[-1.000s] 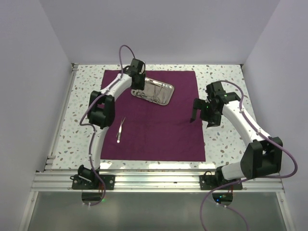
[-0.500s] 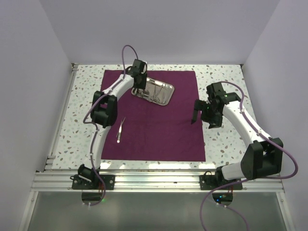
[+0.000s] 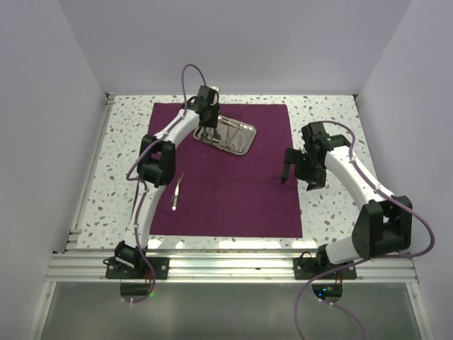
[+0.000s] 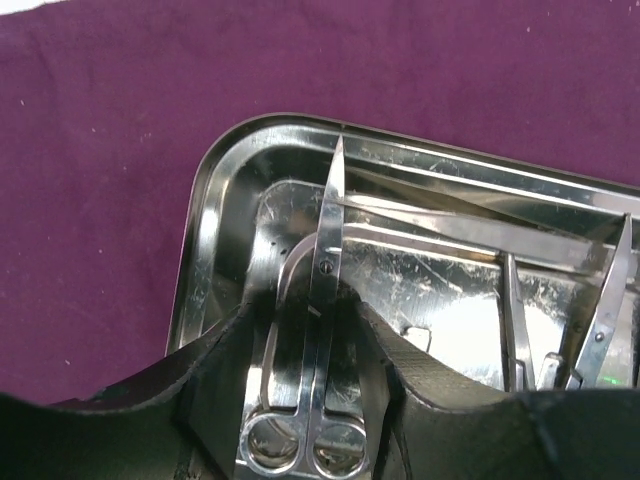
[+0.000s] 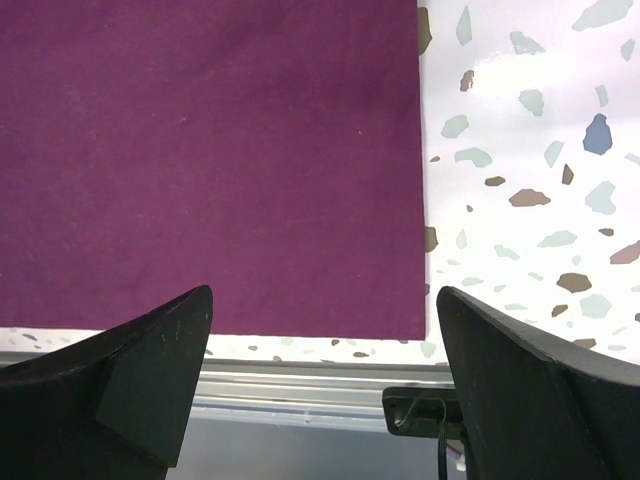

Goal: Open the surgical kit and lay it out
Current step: Pick up the medical item from the container.

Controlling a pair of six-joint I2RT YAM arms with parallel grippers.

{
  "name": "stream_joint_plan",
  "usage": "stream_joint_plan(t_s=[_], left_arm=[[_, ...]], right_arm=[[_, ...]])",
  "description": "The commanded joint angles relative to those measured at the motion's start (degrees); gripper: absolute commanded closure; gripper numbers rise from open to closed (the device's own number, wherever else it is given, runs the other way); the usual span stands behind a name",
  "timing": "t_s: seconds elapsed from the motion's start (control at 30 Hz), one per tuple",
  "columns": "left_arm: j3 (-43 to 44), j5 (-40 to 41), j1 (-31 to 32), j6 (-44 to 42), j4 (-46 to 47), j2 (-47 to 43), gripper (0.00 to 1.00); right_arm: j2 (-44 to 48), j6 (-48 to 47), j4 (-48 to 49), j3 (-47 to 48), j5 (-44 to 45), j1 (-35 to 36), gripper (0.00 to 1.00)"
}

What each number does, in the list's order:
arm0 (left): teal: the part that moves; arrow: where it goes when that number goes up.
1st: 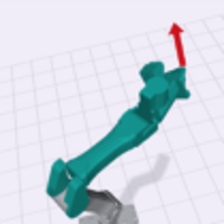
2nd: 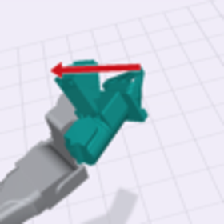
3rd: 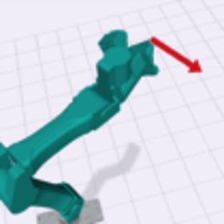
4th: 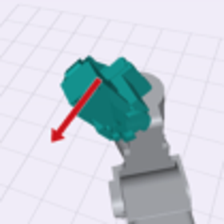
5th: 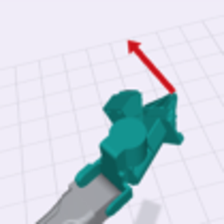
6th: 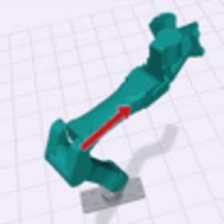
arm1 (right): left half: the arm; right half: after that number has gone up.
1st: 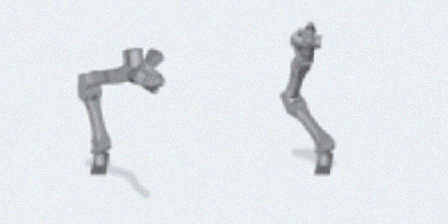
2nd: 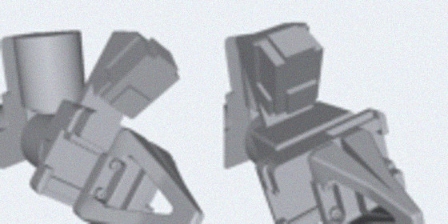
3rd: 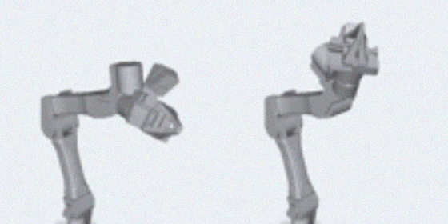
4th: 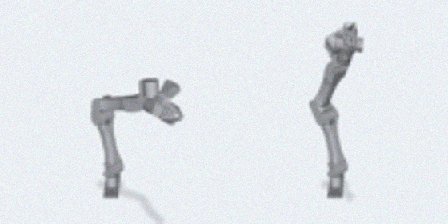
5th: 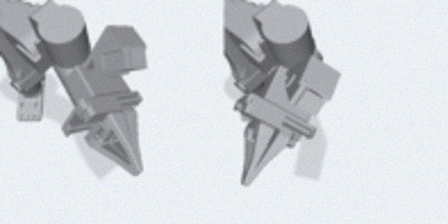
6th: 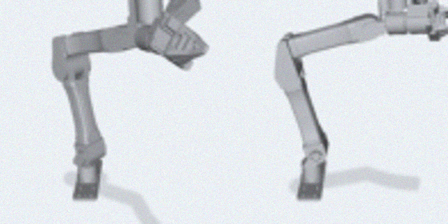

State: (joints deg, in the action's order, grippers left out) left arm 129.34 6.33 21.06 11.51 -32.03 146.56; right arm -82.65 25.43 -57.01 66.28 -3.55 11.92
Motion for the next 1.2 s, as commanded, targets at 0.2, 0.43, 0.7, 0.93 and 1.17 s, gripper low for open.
stream_joint_plan(t_s=[0.2,0.43,0.7,0.93,1.17], left_arm=[[1.53,3.79,-0.49,0.27,-10.68,7.68,0.67],[-0.84,0.45,-1.98,0.36,-12.27,6.55,0.74],[-2.69,-5.27,-2.34,-0.25,-11.74,6.28,0.91],[-3.39,-5.98,-1.81,-0.52,-13.32,7.07,1.0],[-2.25,-3.86,-1.81,1.14,-11.13,0.94,1.0]], right_arm=[[-3.65,-1.35,0.67,2.71,-1.01,-0.15,0.02],[-5.15,-1.08,2.26,2.89,-1.98,-0.23,0.02],[-5.59,-1.26,2.7,2.89,-2.86,-0.23,0.02],[-5.85,-1.44,2.61,3.33,-3.3,-0.23,0.02],[-5.77,-1.17,2.96,3.85,-3.65,-0.15,0.02]])
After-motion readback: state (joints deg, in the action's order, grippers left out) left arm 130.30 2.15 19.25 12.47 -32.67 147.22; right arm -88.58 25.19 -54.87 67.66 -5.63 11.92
